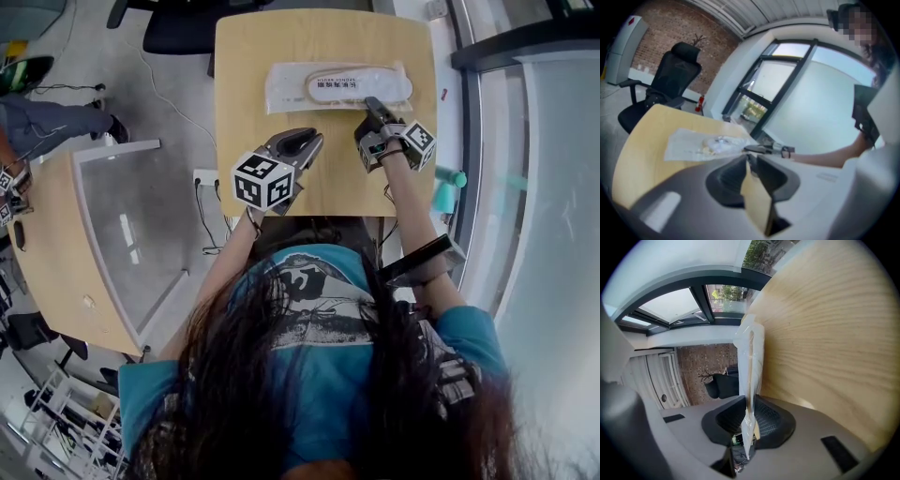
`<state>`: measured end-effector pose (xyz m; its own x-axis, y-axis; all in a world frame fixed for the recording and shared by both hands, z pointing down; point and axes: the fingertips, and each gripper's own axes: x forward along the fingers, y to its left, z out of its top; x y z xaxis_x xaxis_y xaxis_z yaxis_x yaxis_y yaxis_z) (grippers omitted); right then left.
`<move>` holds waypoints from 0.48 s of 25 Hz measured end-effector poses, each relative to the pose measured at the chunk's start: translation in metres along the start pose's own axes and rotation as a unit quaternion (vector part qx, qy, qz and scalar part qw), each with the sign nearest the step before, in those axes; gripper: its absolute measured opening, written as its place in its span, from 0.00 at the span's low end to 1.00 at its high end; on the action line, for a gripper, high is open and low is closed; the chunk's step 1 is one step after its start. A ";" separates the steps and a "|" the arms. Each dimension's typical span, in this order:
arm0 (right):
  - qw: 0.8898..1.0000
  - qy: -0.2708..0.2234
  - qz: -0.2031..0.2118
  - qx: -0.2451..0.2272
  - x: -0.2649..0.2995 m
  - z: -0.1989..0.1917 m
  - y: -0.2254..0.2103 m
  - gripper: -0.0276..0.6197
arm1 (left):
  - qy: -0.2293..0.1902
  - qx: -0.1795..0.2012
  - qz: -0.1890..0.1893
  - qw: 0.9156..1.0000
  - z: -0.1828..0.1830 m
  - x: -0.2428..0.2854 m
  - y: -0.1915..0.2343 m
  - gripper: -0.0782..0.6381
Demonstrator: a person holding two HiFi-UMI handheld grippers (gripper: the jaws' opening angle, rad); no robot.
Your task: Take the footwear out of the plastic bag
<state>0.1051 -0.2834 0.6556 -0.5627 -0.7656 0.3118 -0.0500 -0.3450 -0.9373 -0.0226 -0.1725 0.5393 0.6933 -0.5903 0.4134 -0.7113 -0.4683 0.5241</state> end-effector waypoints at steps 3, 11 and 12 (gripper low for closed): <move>1.000 0.006 0.019 0.010 -0.014 -0.021 0.012 0.14 | 0.014 -0.001 -0.016 1.000 -0.010 0.003 -0.009 0.23; 0.996 0.014 0.090 -0.011 -0.049 -0.061 0.053 0.14 | 0.009 -0.038 -0.035 0.999 -0.024 0.000 -0.020 0.28; 0.995 0.015 0.098 -0.019 -0.053 -0.066 0.059 0.14 | 0.003 -0.045 -0.035 0.998 -0.023 -0.002 -0.020 0.28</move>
<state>0.0772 -0.2273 0.5736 -0.5894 -0.7991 0.1187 0.0326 -0.1703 -0.9848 -0.0071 -0.1470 0.5453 0.7418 -0.5537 0.3782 -0.6481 -0.4473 0.6163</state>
